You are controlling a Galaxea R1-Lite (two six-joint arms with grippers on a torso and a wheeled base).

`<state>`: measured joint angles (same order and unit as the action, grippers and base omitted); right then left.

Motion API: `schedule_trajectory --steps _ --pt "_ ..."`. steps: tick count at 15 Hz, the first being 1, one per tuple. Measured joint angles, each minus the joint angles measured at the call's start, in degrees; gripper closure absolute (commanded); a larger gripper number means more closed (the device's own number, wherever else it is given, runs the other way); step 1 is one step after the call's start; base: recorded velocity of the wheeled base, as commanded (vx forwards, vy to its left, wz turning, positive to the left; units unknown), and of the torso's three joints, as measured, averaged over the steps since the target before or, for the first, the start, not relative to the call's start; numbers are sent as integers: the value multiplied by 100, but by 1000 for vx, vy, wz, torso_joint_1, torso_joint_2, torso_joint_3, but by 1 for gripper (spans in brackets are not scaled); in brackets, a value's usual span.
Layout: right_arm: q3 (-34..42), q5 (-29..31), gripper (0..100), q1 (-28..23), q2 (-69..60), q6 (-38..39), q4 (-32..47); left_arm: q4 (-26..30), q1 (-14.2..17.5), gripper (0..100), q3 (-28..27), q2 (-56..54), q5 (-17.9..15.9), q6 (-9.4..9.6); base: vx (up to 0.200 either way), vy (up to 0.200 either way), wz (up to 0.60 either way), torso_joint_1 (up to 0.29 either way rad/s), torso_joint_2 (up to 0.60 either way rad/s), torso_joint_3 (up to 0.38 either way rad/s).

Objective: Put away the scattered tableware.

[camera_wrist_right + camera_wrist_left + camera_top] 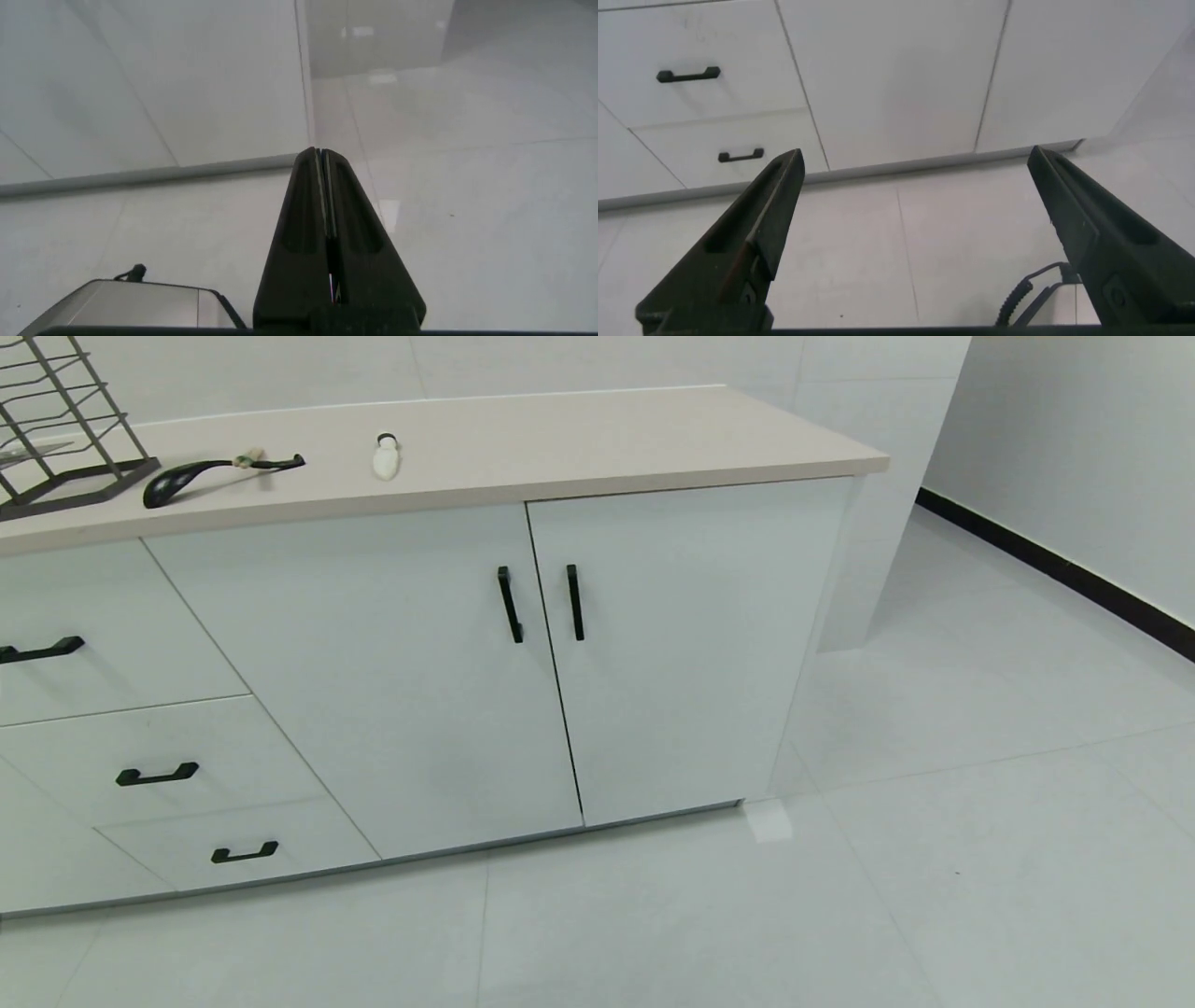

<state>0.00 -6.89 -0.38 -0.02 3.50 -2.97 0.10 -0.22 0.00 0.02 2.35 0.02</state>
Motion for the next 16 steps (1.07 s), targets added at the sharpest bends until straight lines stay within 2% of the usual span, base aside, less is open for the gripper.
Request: schedule_trajectory --steps 5,9,16 --pt "0 -169 100 2 -7 -123 -2 0 4 0 0 0 0 -43 0 200 0 3 1 1" --pt "0 -182 100 9 -9 -513 24 0 4 0 0 0 0 -45 0 0 0 0 0 0" --pt "0 -72 100 2 -9 -516 33 -7 6 0 0 0 -1 -87 0 0 600 2 3 3"
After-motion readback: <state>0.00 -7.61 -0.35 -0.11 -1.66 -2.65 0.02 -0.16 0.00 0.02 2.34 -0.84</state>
